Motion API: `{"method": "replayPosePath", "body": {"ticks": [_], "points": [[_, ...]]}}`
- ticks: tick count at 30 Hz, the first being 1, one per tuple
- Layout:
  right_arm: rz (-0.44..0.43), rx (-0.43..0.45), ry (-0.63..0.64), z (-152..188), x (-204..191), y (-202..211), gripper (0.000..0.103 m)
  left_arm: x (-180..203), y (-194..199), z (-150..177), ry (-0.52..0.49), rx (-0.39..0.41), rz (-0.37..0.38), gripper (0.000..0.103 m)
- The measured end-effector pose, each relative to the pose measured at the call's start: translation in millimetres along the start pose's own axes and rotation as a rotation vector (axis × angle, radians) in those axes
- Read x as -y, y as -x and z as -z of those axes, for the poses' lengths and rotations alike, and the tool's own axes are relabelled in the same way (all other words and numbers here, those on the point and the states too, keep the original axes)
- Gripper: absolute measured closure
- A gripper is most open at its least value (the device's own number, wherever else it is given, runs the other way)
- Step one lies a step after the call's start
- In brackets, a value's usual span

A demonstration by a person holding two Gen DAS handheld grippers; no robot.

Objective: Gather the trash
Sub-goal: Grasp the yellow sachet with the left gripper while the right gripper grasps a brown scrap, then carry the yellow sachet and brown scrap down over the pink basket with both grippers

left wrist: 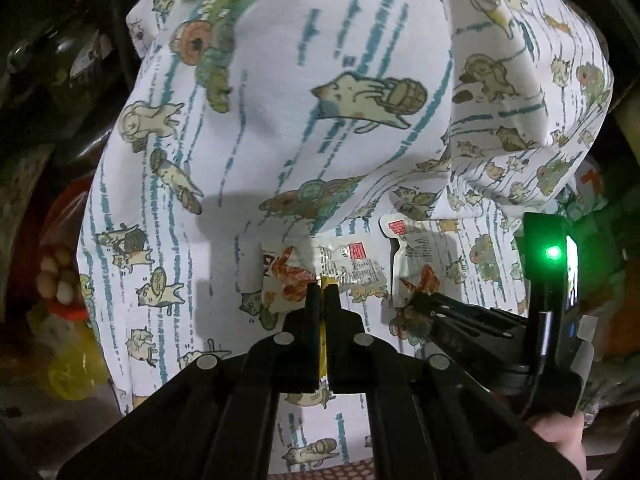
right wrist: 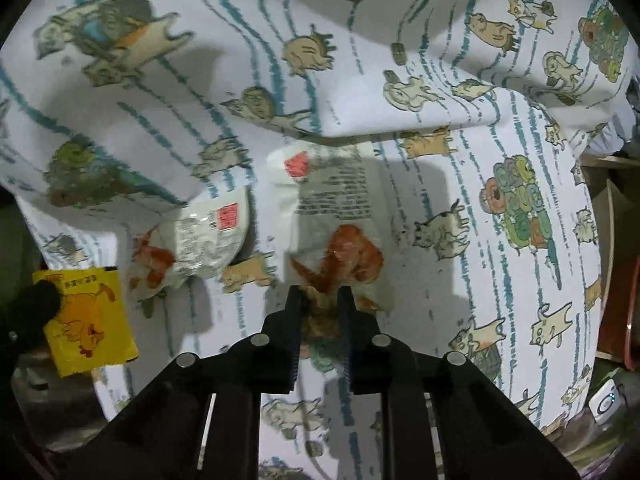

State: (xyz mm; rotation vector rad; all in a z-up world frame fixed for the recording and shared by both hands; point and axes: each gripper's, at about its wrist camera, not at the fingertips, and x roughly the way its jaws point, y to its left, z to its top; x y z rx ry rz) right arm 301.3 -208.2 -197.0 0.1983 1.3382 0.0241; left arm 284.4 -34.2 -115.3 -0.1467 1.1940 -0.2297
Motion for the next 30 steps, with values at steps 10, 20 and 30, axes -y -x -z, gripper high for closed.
{"method": "replayPosePath", "body": {"ticks": [10,20,30], "points": [[-0.034,0.052,0.017,11,15,38,0.085,-4,24,7,0.014,0.06,-0.034,0.102],[-0.086,0.259,0.09,45,-2,125,0.085,9,92,50,0.062,0.167,0.038,0.102],[-0.132,0.338,0.111,122,-2,171,0.085,7,116,131,0.058,0.142,0.041,0.102]]}}
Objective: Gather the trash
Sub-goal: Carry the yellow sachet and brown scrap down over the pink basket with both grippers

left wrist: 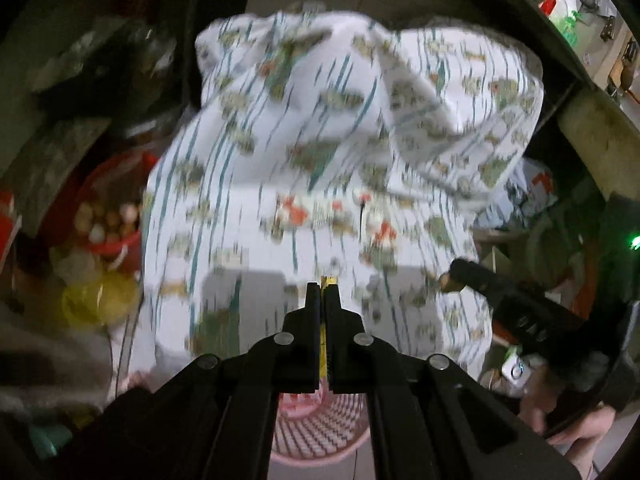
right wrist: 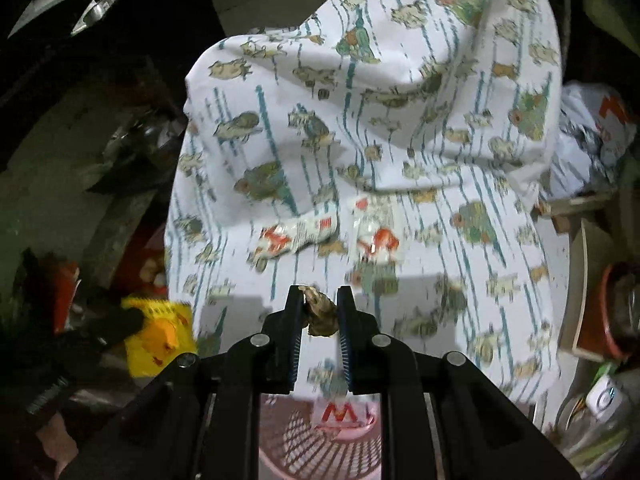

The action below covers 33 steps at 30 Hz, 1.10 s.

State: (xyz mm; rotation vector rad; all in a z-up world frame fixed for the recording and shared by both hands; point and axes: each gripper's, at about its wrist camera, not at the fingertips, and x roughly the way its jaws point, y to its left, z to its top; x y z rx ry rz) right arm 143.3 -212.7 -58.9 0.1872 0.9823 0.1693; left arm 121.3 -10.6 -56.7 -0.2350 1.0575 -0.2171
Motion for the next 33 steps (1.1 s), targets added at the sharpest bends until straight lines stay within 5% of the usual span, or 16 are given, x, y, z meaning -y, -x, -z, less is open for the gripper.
{"method": "replayPosePath", "body": {"ticks": [11,23,26,33], "points": [[0.003,-0.05,-0.006,61,1,19,0.085,-8,-35,55,-0.017,-0.18,-0.025,0.102],[0.037,-0.182,-0.019,97,14,-25,0.085,-19,-121,107,0.03,-0.457,-0.005,0.102],[0.045,-0.211,-0.016,101,15,-38,0.085,-29,-147,117,0.081,-0.489,-0.013,0.102],[0.079,-0.275,0.007,112,18,-72,0.085,-24,-180,133,-0.009,-0.507,-0.067,0.102]]}}
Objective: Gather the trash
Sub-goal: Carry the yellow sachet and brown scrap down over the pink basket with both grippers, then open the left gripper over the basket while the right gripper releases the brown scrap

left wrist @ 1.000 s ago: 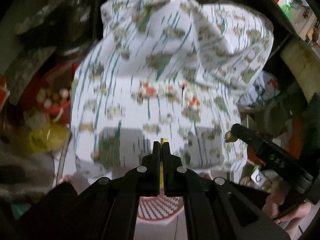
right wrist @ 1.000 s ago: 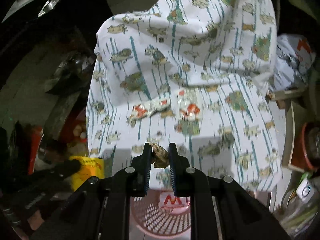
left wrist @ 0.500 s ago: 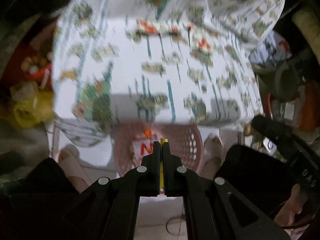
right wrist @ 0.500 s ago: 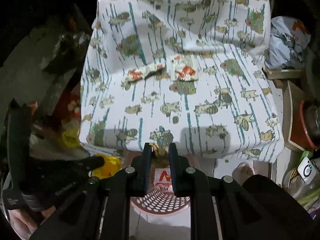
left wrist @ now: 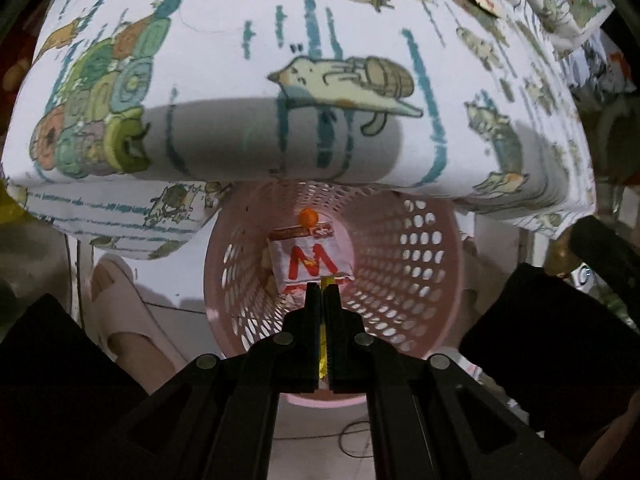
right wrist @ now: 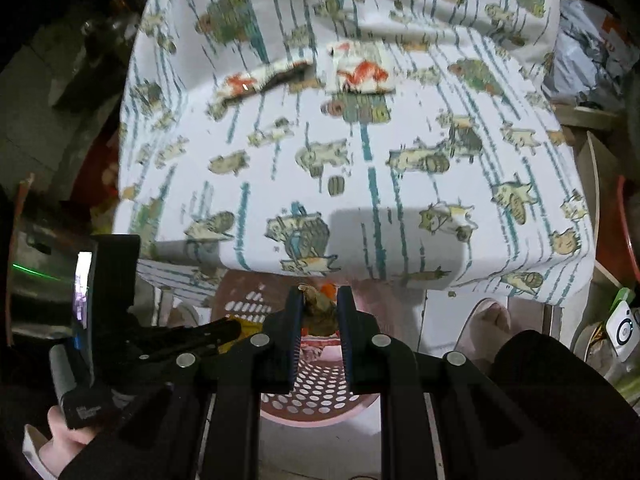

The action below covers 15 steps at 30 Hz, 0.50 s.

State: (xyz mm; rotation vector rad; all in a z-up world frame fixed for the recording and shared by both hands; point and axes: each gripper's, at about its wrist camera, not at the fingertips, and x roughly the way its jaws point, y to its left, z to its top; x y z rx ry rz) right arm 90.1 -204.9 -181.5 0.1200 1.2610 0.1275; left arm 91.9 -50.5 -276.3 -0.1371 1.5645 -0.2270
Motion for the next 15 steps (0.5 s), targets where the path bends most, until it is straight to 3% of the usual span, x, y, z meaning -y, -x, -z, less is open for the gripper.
{"method": "replayPosePath", "body": {"ticks": [8,9,10,12,15], "points": [[0.023,-0.033,0.021,4,3,-37,0.085,4,-23,-1,-0.042,-0.052,-0.006,0.099],[0.023,-0.033,0.025,5,3,-40,0.085,4,-26,-2,-0.048,-0.057,-0.019,0.087],[0.026,-0.033,0.031,6,3,-43,0.085,3,-28,-2,-0.052,-0.065,-0.031,0.063],[0.037,-0.035,0.042,8,3,-51,0.085,1,-26,-2,-0.043,-0.053,-0.073,0.036],[0.041,-0.042,0.035,10,4,-60,0.085,-4,-15,-4,-0.028,-0.033,-0.101,0.035]]}}
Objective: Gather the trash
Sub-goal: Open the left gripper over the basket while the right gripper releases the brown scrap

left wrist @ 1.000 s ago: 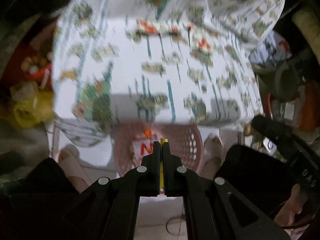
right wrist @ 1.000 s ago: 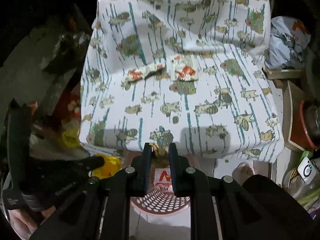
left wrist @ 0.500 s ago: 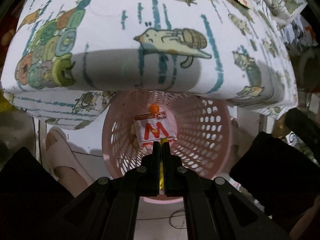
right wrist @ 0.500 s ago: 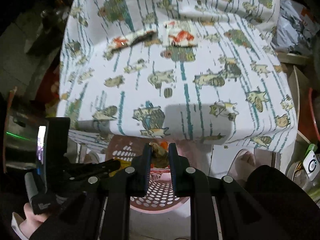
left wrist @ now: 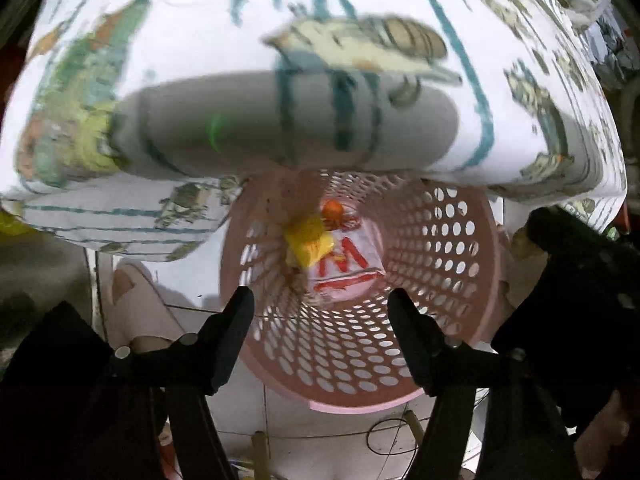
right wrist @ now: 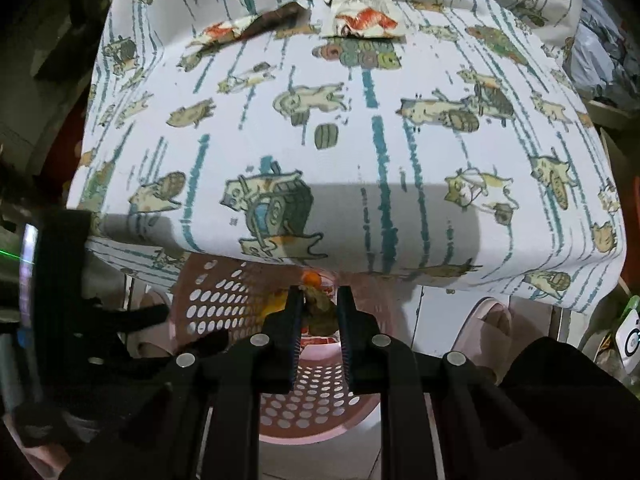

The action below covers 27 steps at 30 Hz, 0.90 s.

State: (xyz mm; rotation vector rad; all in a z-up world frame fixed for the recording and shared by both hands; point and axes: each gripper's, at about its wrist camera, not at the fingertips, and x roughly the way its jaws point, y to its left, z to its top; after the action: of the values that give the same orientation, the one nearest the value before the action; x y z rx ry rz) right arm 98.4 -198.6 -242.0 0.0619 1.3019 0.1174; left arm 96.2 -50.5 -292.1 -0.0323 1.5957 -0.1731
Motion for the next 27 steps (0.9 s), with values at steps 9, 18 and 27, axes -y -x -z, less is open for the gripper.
{"method": "replayPosePath", "body": {"ticks": [9,18,27], "points": [[0.03,-0.022,0.077,11,-15,-48,0.085,-21,19,-3,0.054,0.054,-0.071,0.035],[0.101,-0.034,0.058,30,-12,-102,0.085,-33,11,-1,0.095,0.033,-0.078,0.035],[0.087,0.011,0.021,25,-5,-83,0.064,-27,34,-6,0.089,0.07,-0.089,0.036]]}}
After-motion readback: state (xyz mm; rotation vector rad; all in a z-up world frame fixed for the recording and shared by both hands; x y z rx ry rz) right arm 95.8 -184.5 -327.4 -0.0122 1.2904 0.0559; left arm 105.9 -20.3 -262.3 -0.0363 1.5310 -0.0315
